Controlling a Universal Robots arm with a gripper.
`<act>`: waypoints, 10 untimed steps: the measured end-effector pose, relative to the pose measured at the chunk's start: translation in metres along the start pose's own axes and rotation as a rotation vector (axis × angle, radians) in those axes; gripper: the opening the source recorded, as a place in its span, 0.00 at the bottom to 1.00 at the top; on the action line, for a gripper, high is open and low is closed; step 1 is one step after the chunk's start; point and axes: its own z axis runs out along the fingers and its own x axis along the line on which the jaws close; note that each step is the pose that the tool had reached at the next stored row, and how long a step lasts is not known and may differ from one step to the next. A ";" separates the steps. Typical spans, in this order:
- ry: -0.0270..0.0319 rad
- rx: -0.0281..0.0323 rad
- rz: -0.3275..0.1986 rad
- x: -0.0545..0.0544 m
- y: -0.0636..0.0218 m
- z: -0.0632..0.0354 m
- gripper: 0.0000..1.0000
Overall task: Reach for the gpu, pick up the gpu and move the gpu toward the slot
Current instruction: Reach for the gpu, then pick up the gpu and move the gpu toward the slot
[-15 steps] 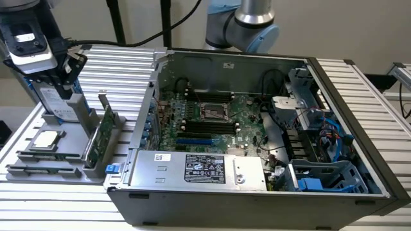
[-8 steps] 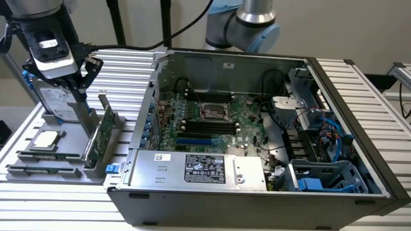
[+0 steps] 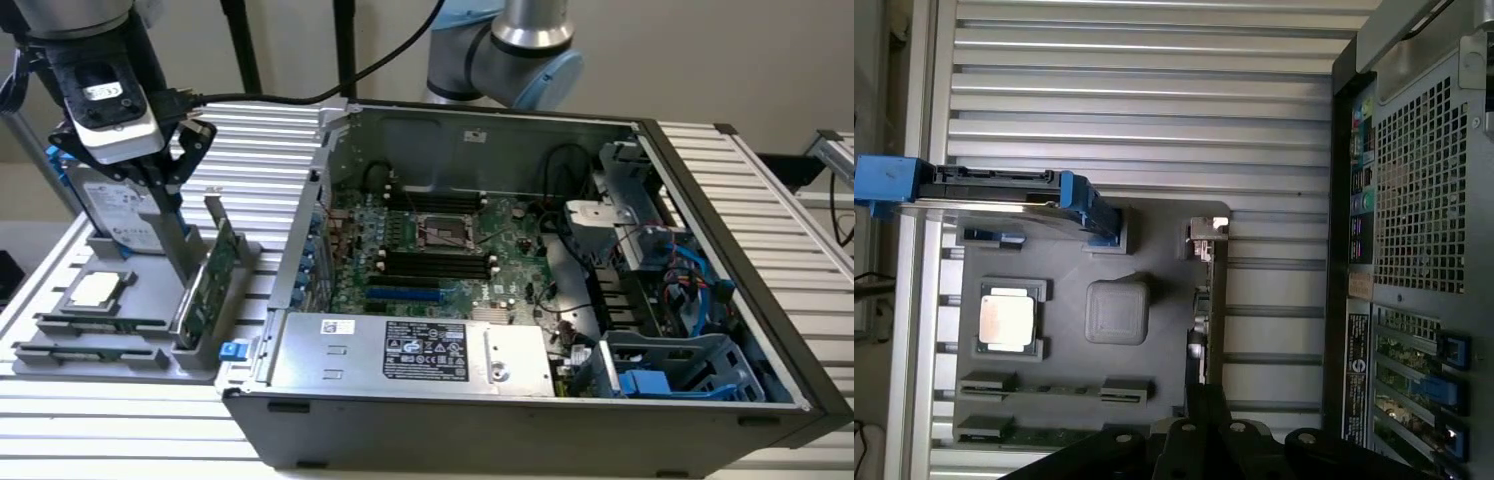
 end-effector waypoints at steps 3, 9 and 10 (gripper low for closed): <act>0.0000 0.0000 0.000 0.000 0.0000 0.0000 0.11; 0.0000 0.0000 0.000 0.000 0.0000 0.0000 0.11; 0.0000 0.0000 0.000 0.000 0.0000 0.0000 0.11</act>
